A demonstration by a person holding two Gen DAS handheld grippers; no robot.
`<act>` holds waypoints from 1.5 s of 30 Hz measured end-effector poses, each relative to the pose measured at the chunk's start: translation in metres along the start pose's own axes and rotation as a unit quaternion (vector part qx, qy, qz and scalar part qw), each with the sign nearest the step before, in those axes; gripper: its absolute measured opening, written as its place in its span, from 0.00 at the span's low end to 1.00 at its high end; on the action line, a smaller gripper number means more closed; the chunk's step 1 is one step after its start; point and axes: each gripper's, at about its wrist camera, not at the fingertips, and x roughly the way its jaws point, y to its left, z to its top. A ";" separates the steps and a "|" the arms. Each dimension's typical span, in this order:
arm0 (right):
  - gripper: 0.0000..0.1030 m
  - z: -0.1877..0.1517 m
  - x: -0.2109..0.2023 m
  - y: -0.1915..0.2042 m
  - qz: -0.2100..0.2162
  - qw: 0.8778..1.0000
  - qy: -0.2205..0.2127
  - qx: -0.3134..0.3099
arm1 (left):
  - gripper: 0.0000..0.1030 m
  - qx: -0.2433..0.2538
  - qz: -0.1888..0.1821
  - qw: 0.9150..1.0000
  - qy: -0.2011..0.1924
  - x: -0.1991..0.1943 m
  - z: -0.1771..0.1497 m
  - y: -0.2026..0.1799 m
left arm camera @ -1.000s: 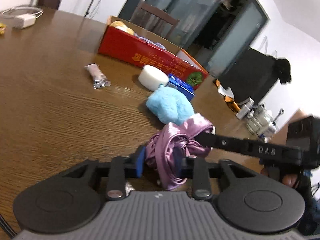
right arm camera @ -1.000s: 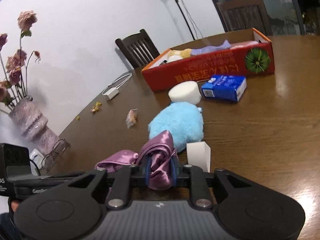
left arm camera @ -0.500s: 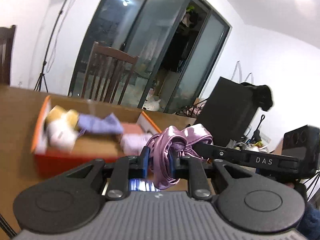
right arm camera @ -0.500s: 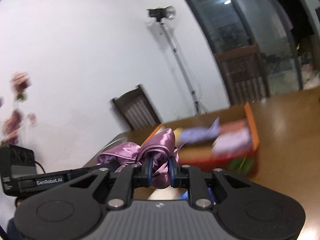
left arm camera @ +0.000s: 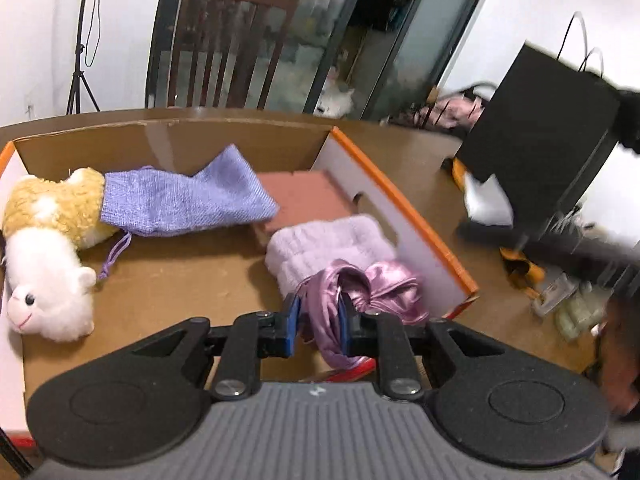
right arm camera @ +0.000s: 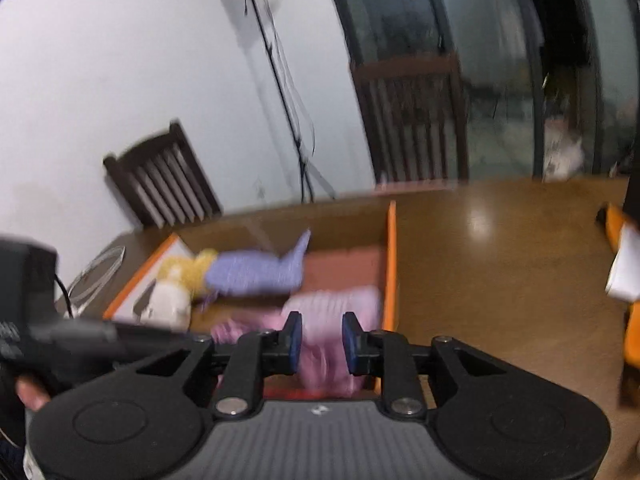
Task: Organize soft objects
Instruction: 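Carry the pink scrunchie into the box and open the right gripper, then withdraw both tools from the box back over the table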
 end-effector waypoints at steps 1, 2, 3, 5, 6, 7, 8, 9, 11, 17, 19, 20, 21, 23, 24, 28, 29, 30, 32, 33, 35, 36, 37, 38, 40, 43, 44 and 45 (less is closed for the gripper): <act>0.21 0.006 -0.002 0.000 0.000 1.000 -0.017 -0.002 | 0.19 0.006 -0.002 1.000 0.009 0.005 0.000 0.000; 0.21 0.013 -0.001 0.000 0.007 1.000 -0.025 -0.003 | 0.20 0.010 -0.005 1.000 0.018 0.009 0.000 0.000; 0.17 0.018 0.005 -0.001 0.015 1.000 -0.022 -0.004 | 0.20 0.011 -0.005 1.000 0.024 0.014 0.001 -0.001; 0.13 0.022 0.024 0.004 0.021 1.000 -0.004 -0.011 | 0.21 0.002 0.000 1.000 0.027 0.020 -0.001 0.001; 0.13 0.020 0.033 0.006 0.019 1.000 0.010 -0.020 | 0.23 -0.007 -0.003 1.000 0.024 0.019 -0.002 0.003; 0.13 0.017 0.042 0.010 0.018 0.999 0.027 -0.028 | 0.30 -0.017 -0.006 1.000 0.022 0.017 -0.004 0.007; 0.13 0.013 0.050 0.013 0.017 0.998 0.044 -0.034 | 0.34 -0.020 -0.009 1.000 0.017 0.014 -0.003 0.009; 0.13 0.007 0.057 0.017 0.013 0.997 0.058 -0.043 | 0.40 -0.019 -0.014 1.000 0.007 0.007 -0.005 0.011; 0.13 -0.003 0.062 0.017 0.005 0.996 0.072 -0.049 | 0.45 -0.010 -0.017 1.000 -0.011 -0.012 -0.008 0.013; 0.16 -0.007 0.050 0.020 -0.020 0.996 0.074 -0.051 | 0.46 0.014 0.022 0.998 -0.054 -0.073 -0.004 0.007; 0.16 0.003 0.030 0.026 -0.018 0.997 0.054 -0.056 | 0.48 0.013 0.047 0.996 -0.075 -0.100 -0.003 0.009; 0.16 0.007 0.020 0.028 -0.017 0.997 0.043 -0.060 | 0.49 0.016 0.060 0.994 -0.086 -0.116 -0.004 0.010; 0.16 0.010 0.008 0.032 -0.016 0.997 0.033 -0.064 | 0.55 0.017 0.071 0.993 -0.095 -0.127 -0.004 0.010; 0.17 0.019 -0.018 0.042 -0.016 0.997 0.010 -0.072 | 0.65 0.022 0.104 0.988 -0.112 -0.156 -0.010 0.008; 0.21 0.022 -0.033 0.046 -0.014 0.997 -0.002 -0.075 | 0.66 0.025 0.117 0.986 -0.120 -0.167 -0.014 0.007; 0.43 0.021 -0.078 0.060 -0.002 0.996 -0.042 -0.080 | 0.84 0.045 0.166 0.971 -0.163 -0.205 -0.041 -0.008; 0.47 0.017 -0.089 0.064 0.003 0.995 -0.055 -0.081 | 0.85 0.051 0.179 0.967 -0.175 -0.212 -0.049 -0.012; 0.56 0.012 -0.098 0.067 0.006 0.994 -0.069 -0.082 | 0.87 0.060 0.193 0.961 -0.188 -0.219 -0.058 -0.017; 0.61 0.000 -0.115 0.073 0.012 0.992 -0.092 -0.082 | 0.95 0.069 0.207 0.953 -0.210 -0.235 -0.079 -0.023; 0.63 -0.007 -0.123 0.076 0.013 0.991 -0.101 -0.081 | 0.98 0.070 0.208 0.951 -0.219 -0.241 -0.090 -0.026; 0.68 -0.027 -0.138 0.081 0.020 0.990 -0.117 -0.082 | 0.99 0.070 0.209 0.948 -0.227 -0.250 -0.114 -0.030; 0.71 -0.037 -0.143 0.084 0.023 0.989 -0.122 -0.083 | 0.99 0.067 0.211 0.948 -0.230 -0.253 -0.125 -0.031; 0.73 -0.050 -0.150 0.086 0.026 0.988 -0.126 -0.085 | 1.00 0.063 0.213 0.947 -0.231 -0.256 -0.140 -0.033; 0.73 -0.061 -0.156 0.089 0.030 0.987 -0.130 -0.087 | 1.00 0.059 0.215 0.947 -0.232 -0.259 -0.152 -0.035; 0.80 -0.088 -0.168 0.094 0.042 0.985 -0.142 -0.094 | 1.00 0.049 0.216 0.945 -0.239 -0.262 -0.179 -0.038; 0.86 -0.132 -0.184 0.101 0.050 0.982 -0.154 -0.103 | 1.00 0.030 0.216 0.947 -0.236 -0.266 -0.218 -0.042; 0.86 -0.146 -0.189 0.103 0.050 0.982 -0.150 -0.102 | 1.00 0.022 0.215 0.948 -0.234 -0.269 -0.227 -0.042; 0.86 -0.158 -0.191 0.104 0.054 0.983 -0.144 -0.102 | 1.00 0.009 0.212 0.949 -0.232 -0.271 -0.236 -0.042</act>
